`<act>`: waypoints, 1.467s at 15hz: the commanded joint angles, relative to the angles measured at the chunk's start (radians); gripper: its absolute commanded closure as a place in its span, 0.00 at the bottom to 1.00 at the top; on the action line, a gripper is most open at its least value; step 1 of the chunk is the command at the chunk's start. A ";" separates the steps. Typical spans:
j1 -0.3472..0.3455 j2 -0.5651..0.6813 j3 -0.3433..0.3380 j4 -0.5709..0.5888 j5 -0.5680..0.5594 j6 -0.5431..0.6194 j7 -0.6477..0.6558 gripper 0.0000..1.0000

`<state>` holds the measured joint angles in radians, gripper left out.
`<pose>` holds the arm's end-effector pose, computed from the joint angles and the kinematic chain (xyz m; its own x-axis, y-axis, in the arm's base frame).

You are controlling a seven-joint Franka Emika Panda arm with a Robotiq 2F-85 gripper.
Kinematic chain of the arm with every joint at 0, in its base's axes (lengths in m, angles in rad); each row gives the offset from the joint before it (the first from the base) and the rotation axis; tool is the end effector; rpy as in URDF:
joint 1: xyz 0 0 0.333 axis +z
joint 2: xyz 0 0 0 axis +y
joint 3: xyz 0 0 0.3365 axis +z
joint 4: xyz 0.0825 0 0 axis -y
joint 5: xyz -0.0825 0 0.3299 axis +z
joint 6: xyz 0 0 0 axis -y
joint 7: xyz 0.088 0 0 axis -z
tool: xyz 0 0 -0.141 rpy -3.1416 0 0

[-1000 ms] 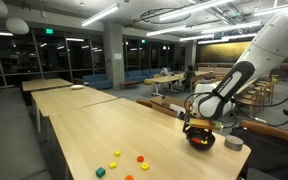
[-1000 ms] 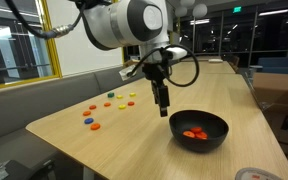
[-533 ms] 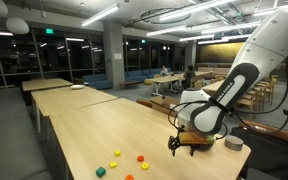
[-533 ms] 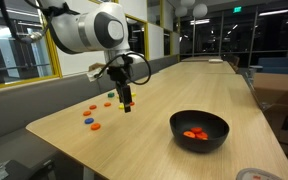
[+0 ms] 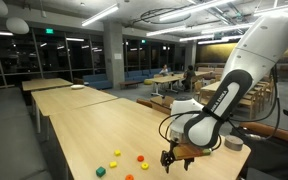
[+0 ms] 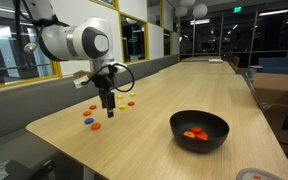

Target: Put some of the rings in the bowl

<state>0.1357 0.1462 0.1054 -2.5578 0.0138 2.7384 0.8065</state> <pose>0.4253 0.1050 0.2525 0.8367 -0.5476 0.0089 -0.5469 -0.8362 -0.0399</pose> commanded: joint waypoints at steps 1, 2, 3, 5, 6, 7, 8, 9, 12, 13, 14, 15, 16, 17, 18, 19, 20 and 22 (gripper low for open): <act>0.025 0.086 0.011 0.055 0.068 0.021 -0.034 0.00; 0.031 0.102 0.012 0.061 0.082 0.029 -0.031 0.00; 0.038 0.118 0.012 0.068 0.093 0.034 -0.027 0.00; 0.056 0.139 0.004 0.072 0.105 0.053 -0.009 0.00; 0.067 0.144 0.001 0.071 0.111 0.061 0.002 0.00; 0.076 0.145 0.000 0.067 0.118 0.070 0.012 0.00; 0.087 0.143 -0.004 0.061 0.121 0.072 0.028 0.00; 0.095 0.140 -0.004 0.056 0.127 0.072 0.040 0.00; 0.128 0.123 -0.005 0.035 0.125 0.076 0.102 0.00; 0.136 0.119 -0.004 0.028 0.125 0.080 0.121 0.00; 0.143 0.116 -0.004 0.020 0.124 0.086 0.141 0.00; 0.150 0.114 -0.005 0.012 0.123 0.094 0.160 0.00; 0.155 0.113 -0.004 0.004 0.123 0.101 0.176 0.00; 0.160 0.111 -0.005 -0.002 0.122 0.110 0.191 0.00; 0.163 0.107 -0.006 -0.009 0.121 0.117 0.206 0.00; 0.165 0.104 -0.006 -0.014 0.119 0.120 0.217 0.00; 0.166 0.102 -0.008 -0.019 0.116 0.124 0.227 0.00; 0.164 0.099 -0.008 -0.025 0.116 0.127 0.236 0.00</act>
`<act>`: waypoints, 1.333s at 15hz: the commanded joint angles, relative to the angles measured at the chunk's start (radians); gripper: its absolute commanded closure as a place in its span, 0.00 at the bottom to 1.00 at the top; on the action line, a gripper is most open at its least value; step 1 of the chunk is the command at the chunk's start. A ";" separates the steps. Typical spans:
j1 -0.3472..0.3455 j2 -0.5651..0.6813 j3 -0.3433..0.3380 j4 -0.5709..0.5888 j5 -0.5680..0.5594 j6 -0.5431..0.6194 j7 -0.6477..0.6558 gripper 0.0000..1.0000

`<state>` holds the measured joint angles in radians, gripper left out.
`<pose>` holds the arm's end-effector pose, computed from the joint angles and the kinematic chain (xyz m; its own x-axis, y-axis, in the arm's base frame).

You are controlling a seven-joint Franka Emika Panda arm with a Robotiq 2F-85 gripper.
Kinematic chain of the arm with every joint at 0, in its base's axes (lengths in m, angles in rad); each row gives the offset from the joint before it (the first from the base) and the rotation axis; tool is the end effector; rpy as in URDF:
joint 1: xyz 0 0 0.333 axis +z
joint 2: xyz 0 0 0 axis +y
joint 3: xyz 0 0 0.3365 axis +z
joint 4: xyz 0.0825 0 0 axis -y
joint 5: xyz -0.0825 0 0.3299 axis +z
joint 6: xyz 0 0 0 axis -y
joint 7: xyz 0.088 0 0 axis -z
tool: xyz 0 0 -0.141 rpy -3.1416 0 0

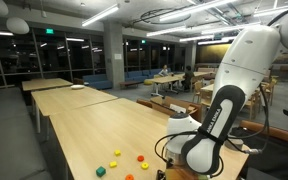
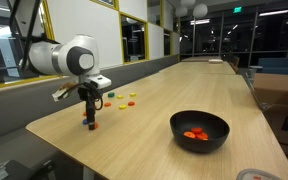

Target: Put some of the rings in the bowl

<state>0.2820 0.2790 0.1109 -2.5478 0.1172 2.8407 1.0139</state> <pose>0.4099 0.1667 0.2064 0.7401 -0.6705 -0.0512 -0.6724 -0.7389 -0.0438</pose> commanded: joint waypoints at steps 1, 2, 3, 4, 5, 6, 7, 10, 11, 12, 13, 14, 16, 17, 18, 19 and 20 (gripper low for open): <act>0.018 -0.035 -0.013 -0.037 0.012 0.025 0.033 0.00; 0.015 -0.038 -0.012 -0.042 0.018 0.024 0.040 0.00; 0.015 -0.040 -0.010 -0.046 0.025 0.026 0.051 0.00; 0.012 -0.043 -0.006 -0.050 0.034 0.024 0.063 0.00; 0.011 -0.045 -0.006 -0.053 0.040 0.022 0.077 0.00; 0.015 -0.046 -0.010 -0.056 0.045 0.022 0.101 0.00; 0.019 -0.048 -0.014 -0.061 0.047 0.028 0.125 0.00; 0.037 -0.048 -0.036 -0.074 0.031 0.067 0.229 0.00; 0.043 -0.047 -0.043 -0.076 0.025 0.078 0.261 0.00; 0.051 -0.046 -0.053 -0.080 0.018 0.089 0.292 0.00; 0.057 -0.047 -0.060 -0.085 0.015 0.106 0.313 0.00; 0.067 -0.049 -0.071 -0.091 0.009 0.119 0.339 0.00; 0.086 -0.047 -0.091 -0.094 0.000 0.134 0.383 0.00; 0.098 -0.045 -0.104 -0.094 -0.007 0.139 0.408 0.00; 0.109 -0.043 -0.116 -0.094 -0.013 0.141 0.433 0.00; 0.120 -0.042 -0.128 -0.095 -0.020 0.145 0.458 0.00; 0.129 -0.041 -0.137 -0.096 -0.025 0.144 0.480 0.00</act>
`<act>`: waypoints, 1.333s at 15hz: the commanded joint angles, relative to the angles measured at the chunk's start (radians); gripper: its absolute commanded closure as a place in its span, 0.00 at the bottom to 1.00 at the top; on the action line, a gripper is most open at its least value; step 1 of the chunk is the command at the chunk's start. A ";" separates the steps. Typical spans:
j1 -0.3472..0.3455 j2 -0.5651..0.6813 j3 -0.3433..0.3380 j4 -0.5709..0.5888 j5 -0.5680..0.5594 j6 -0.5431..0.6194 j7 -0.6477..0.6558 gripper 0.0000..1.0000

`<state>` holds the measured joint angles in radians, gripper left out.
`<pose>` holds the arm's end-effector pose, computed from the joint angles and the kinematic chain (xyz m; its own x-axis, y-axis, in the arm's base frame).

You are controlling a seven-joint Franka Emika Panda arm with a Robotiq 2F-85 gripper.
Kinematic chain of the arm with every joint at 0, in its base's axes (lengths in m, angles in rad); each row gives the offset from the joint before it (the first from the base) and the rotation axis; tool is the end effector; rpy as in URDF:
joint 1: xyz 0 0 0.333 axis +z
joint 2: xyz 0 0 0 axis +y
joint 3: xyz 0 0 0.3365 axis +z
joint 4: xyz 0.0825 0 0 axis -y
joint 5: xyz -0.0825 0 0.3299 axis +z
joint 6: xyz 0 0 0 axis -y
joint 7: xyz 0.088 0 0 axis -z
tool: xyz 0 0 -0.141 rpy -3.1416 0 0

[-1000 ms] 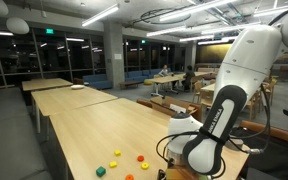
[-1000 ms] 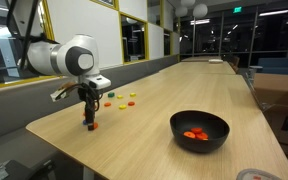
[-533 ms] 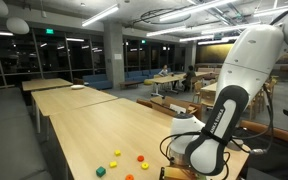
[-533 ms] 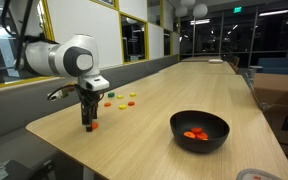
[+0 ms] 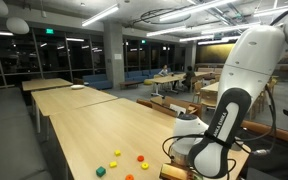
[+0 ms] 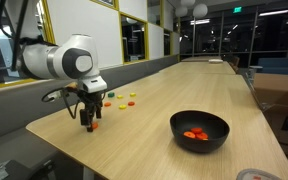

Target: Put some of the rings in the bowl

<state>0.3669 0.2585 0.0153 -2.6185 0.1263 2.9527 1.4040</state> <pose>0.4013 0.1535 0.2063 0.4132 -0.9103 -0.0242 -0.9086 -0.4104 -0.0782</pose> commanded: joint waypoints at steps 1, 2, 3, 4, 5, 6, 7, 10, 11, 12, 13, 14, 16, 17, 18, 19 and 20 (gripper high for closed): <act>0.050 -0.019 -0.048 -0.025 -0.039 0.029 0.109 0.00; 0.052 -0.021 -0.051 -0.024 -0.042 0.018 0.124 0.00; 0.057 -0.020 -0.057 -0.023 -0.050 0.011 0.141 0.00; 0.066 -0.022 -0.067 -0.020 -0.065 -0.007 0.160 0.00; 0.074 -0.023 -0.077 -0.017 -0.083 -0.019 0.181 0.00; 0.084 -0.024 -0.088 -0.013 -0.105 -0.030 0.202 0.00; 0.090 -0.025 -0.096 -0.012 -0.125 -0.035 0.222 0.00; 0.095 -0.027 -0.103 -0.009 -0.170 -0.056 0.267 0.00; 0.094 -0.028 -0.101 -0.008 -0.179 -0.061 0.278 0.00; 0.092 -0.028 -0.098 -0.007 -0.189 -0.065 0.287 0.00; 0.087 -0.029 -0.092 -0.007 -0.194 -0.069 0.291 0.00; 0.084 -0.029 -0.090 -0.007 -0.198 -0.071 0.295 0.00; 0.079 -0.028 -0.086 -0.007 -0.204 -0.063 0.292 0.00; 0.073 -0.028 -0.080 -0.007 -0.203 -0.057 0.283 0.00; 0.073 -0.026 -0.081 -0.008 -0.206 -0.050 0.282 0.00; 0.071 -0.026 -0.079 -0.007 -0.206 -0.048 0.279 0.00; 0.071 -0.025 -0.078 -0.007 -0.209 -0.046 0.278 0.00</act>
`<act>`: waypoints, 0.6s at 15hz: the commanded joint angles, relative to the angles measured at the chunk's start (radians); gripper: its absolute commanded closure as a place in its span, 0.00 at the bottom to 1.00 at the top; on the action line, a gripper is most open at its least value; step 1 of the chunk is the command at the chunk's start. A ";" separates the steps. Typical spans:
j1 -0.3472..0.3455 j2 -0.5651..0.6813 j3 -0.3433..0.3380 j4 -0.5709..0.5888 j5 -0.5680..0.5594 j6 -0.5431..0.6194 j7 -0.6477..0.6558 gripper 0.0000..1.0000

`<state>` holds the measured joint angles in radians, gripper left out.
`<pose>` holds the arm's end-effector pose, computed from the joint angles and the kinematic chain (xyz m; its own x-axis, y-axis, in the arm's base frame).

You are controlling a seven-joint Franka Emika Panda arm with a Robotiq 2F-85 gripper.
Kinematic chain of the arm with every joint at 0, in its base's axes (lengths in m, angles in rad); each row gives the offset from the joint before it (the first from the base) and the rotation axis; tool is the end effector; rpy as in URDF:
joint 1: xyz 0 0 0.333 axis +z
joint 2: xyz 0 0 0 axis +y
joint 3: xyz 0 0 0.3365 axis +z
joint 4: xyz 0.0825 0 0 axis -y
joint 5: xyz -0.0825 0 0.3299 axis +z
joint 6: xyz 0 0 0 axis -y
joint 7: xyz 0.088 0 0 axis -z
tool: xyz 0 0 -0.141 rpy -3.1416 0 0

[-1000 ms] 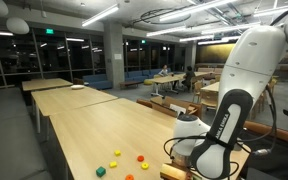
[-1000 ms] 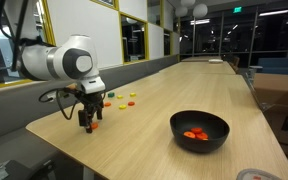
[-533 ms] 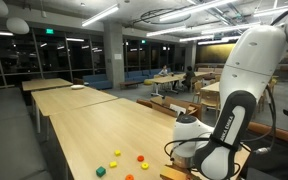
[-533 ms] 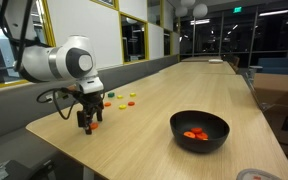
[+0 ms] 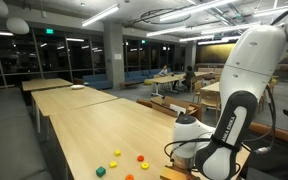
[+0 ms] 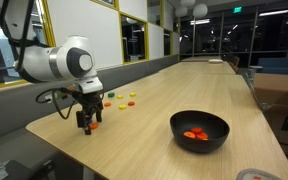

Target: Put some of the rings in the bowl

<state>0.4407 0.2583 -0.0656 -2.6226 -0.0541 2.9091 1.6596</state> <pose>0.3924 0.1562 0.2015 0.3341 -0.9421 0.0281 -0.9418 -0.3348 -0.0301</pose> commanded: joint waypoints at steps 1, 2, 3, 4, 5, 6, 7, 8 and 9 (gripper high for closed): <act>-0.002 -0.025 0.002 -0.003 -0.030 -0.003 0.024 0.00; -0.003 -0.027 0.005 -0.002 -0.028 -0.005 0.022 0.00; -0.004 -0.027 0.007 -0.002 -0.027 -0.006 0.021 0.00; -0.005 -0.026 0.009 0.000 -0.026 -0.008 0.020 0.00; -0.005 -0.027 0.010 0.000 -0.026 -0.008 0.019 0.00; -0.006 -0.027 0.012 0.001 -0.024 -0.009 0.018 0.00; -0.006 -0.027 0.014 0.003 -0.024 -0.010 0.017 0.00; -0.006 -0.027 0.014 0.004 -0.024 -0.011 0.017 0.00; -0.006 -0.026 0.015 0.005 -0.023 -0.012 0.017 0.00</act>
<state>0.4406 0.2580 -0.0587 -2.6186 -0.0578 2.9092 1.6596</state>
